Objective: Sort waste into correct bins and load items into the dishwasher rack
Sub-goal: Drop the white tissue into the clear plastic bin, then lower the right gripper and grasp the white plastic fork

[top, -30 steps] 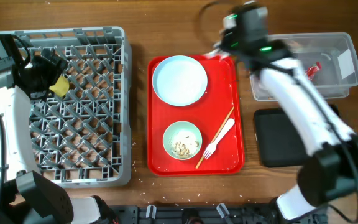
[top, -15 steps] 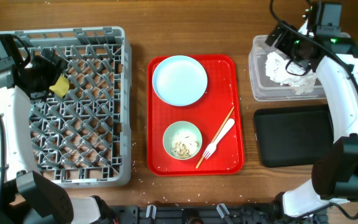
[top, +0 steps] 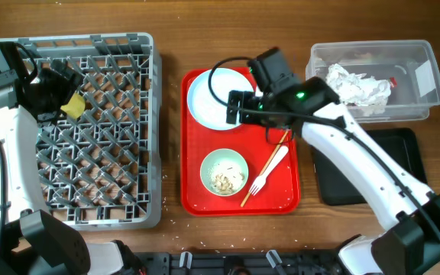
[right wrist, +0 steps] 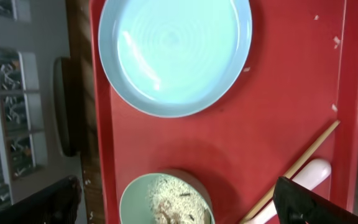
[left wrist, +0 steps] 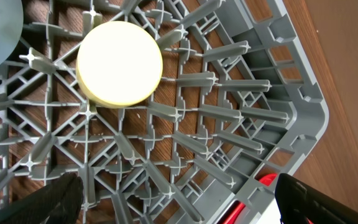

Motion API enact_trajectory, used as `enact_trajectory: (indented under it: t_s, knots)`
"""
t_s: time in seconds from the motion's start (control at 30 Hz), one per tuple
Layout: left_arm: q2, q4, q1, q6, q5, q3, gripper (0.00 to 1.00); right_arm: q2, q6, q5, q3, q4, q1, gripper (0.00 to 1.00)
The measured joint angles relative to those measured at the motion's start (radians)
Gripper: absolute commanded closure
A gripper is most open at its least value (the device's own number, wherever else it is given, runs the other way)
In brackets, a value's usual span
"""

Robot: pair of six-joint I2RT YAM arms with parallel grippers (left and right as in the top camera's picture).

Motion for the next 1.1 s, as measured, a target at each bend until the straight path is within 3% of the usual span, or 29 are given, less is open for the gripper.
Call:
enact_trajectory:
  t_s: [0.17,0.23,0.43,0.5,0.53,0.73,1.1]
  knots:
    - [0.0,0.0,0.0,0.0,0.0,0.0,0.0,0.0,0.099,0.024,-0.064,0.009,0.005,0.0]
    - [0.0,0.0,0.0,0.0,0.0,0.0,0.0,0.0,0.108,0.027,-0.064,0.011,0.005,0.07]
    - [0.0,0.0,0.0,0.0,0.0,0.0,0.0,0.0,0.234,0.089,-0.086,-0.064,0.005,0.4]
    - [0.0,0.0,0.0,0.0,0.0,0.0,0.0,0.0,0.315,0.139,-0.147,-0.056,0.005,0.57]
    - [0.0,0.0,0.0,0.0,0.0,0.0,0.0,0.0,0.352,0.158,-0.193,-0.028,0.005,0.6]
    - [0.0,0.0,0.0,0.0,0.0,0.0,0.0,0.002,0.485,0.175,-0.418,0.083,-0.009,0.64]
    - [0.0,0.0,0.0,0.0,0.0,0.0,0.0,0.002,0.493,0.092,-0.521,0.201,-0.009,0.62]
